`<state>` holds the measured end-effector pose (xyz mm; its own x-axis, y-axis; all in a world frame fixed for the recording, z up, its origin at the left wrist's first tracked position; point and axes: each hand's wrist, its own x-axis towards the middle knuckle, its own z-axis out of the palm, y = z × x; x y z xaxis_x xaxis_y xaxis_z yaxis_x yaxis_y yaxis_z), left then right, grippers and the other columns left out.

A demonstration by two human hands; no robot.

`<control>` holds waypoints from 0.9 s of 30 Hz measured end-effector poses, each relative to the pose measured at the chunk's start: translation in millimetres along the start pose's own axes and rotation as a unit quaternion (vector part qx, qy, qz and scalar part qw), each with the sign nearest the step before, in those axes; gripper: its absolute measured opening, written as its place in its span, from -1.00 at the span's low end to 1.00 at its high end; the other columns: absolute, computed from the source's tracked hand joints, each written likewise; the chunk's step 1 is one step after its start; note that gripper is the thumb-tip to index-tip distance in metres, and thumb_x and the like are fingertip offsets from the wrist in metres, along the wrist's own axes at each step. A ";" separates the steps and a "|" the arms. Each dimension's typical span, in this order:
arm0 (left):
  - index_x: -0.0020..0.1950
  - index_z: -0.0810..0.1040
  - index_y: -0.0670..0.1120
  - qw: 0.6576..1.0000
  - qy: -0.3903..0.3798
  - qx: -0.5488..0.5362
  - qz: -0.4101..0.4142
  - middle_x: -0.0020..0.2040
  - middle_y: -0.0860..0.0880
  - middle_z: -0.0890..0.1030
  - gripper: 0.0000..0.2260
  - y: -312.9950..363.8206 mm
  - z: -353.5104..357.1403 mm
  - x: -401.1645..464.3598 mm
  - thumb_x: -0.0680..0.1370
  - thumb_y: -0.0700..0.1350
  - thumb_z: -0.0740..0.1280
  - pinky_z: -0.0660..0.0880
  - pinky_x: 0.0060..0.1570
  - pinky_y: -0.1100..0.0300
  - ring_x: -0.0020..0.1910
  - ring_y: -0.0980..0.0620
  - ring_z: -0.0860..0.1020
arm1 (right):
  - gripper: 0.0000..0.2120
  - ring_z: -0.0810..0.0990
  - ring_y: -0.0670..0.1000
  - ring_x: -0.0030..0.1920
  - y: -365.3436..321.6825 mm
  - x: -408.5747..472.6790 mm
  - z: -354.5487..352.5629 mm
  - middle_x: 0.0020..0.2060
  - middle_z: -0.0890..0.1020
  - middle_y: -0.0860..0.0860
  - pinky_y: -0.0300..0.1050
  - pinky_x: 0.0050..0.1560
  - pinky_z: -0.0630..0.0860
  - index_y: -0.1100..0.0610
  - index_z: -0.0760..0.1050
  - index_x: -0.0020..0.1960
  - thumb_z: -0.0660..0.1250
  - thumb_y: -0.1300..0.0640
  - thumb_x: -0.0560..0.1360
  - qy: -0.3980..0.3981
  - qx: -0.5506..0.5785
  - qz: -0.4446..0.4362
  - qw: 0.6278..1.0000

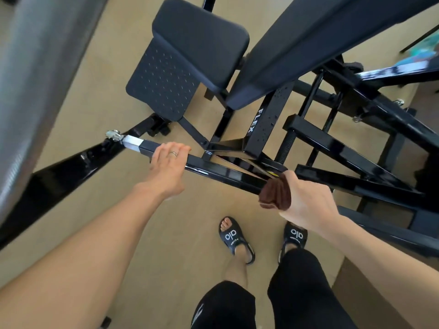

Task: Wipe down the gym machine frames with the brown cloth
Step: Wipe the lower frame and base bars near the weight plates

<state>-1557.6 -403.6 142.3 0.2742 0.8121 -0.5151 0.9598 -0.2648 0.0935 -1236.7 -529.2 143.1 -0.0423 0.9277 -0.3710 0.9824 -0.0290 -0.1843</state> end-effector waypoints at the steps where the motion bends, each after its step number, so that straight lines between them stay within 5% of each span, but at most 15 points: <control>1: 0.57 0.10 -0.01 1.000 -0.005 0.002 0.004 0.53 -0.05 0.16 -0.17 -0.8 -1.3 0.2 0.36 -0.36 0.35 -0.20 0.59 0.04 0.58 -0.07 -0.03 | -0.48 0.42 -0.13 -0.45 -3.7 4.1 -0.7 -0.39 0.49 -0.16 -0.23 -0.45 0.21 0.04 0.37 0.22 0.46 -0.20 0.44 -0.015 -0.015 0.003 1.000; 8: 0.61 -0.01 0.00 0.999 -0.049 -0.010 0.006 0.57 -0.01 0.05 -0.09 -0.4 -8.1 -2.5 0.36 -0.39 0.32 -0.28 0.55 0.06 0.59 -0.01 -0.14 | -0.40 0.54 -0.02 -0.29 -61.4 46.1 -12.5 -0.24 0.53 -0.12 -0.11 -0.22 0.51 0.05 0.34 0.32 0.48 -0.15 0.41 -0.089 0.008 -0.023 0.996; 13: 0.61 0.14 -0.01 0.999 -0.038 -0.011 0.027 0.59 -0.01 0.19 -0.13 -13.3 -9.8 0.0 0.37 -0.40 0.38 -0.15 0.58 0.08 0.61 -0.02 0.01 | -0.55 0.63 0.10 -0.20 -147.1 98.8 -11.8 -0.23 0.51 -0.03 -0.10 -0.18 0.41 0.08 0.34 0.12 0.47 -0.13 0.45 -0.050 0.063 -0.065 0.995; 16: 0.64 0.11 -0.05 0.999 0.022 0.030 -0.033 0.62 -0.06 0.19 -0.13 -32.1 -19.6 1.9 0.40 -0.32 0.42 -0.15 0.58 0.08 0.63 -0.04 0.06 | -0.56 0.54 0.09 -0.29 -167.6 112.4 -9.2 -0.32 0.43 -0.04 -0.07 -0.21 0.36 0.07 0.24 0.02 0.47 -0.08 0.46 -0.043 0.100 -0.062 0.992; 21: 0.67 -0.20 -0.07 0.976 -0.064 0.154 -0.141 0.68 -0.05 -0.10 -0.07 -69.2 -38.9 -4.9 0.50 -0.12 0.38 -0.17 0.60 0.03 0.65 -0.03 -0.14 | -0.54 0.62 0.05 -0.29 -126.1 93.1 -3.0 -0.26 0.57 -0.05 -0.04 -0.19 0.59 0.09 0.28 0.18 0.46 0.00 0.46 -0.056 0.110 -0.084 0.989; 24: 0.67 -0.18 -0.07 0.981 -0.077 0.107 -0.139 0.68 -0.02 -0.13 -0.06 -71.7 -36.3 -3.0 0.48 -0.21 0.39 -0.10 0.61 0.05 0.65 -0.03 -0.16 | -0.56 0.54 -0.08 -0.43 -68.1 58.0 3.3 -0.39 0.51 -0.10 -0.21 -0.43 0.39 0.01 0.24 0.05 0.47 -0.08 0.44 -0.030 0.085 -0.068 0.994; 27: 0.67 -0.16 -0.08 0.983 -0.055 0.055 -0.165 0.67 0.00 -0.18 -0.07 -65.7 -27.5 -2.7 0.47 -0.27 0.36 -0.04 0.61 0.04 0.64 -0.03 -0.25 | -0.52 0.48 -0.14 -0.48 -34.0 37.4 3.4 -0.43 0.48 -0.12 -0.25 -0.47 0.26 0.00 0.30 0.08 0.51 -0.15 0.40 -0.024 0.064 -0.055 0.996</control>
<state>-1619.7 -374.1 160.9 -0.0653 0.8041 -0.5909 0.9814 -0.0554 -0.1839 -1272.3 -494.8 132.3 -0.1602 0.9089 -0.3851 0.9403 0.0218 -0.3396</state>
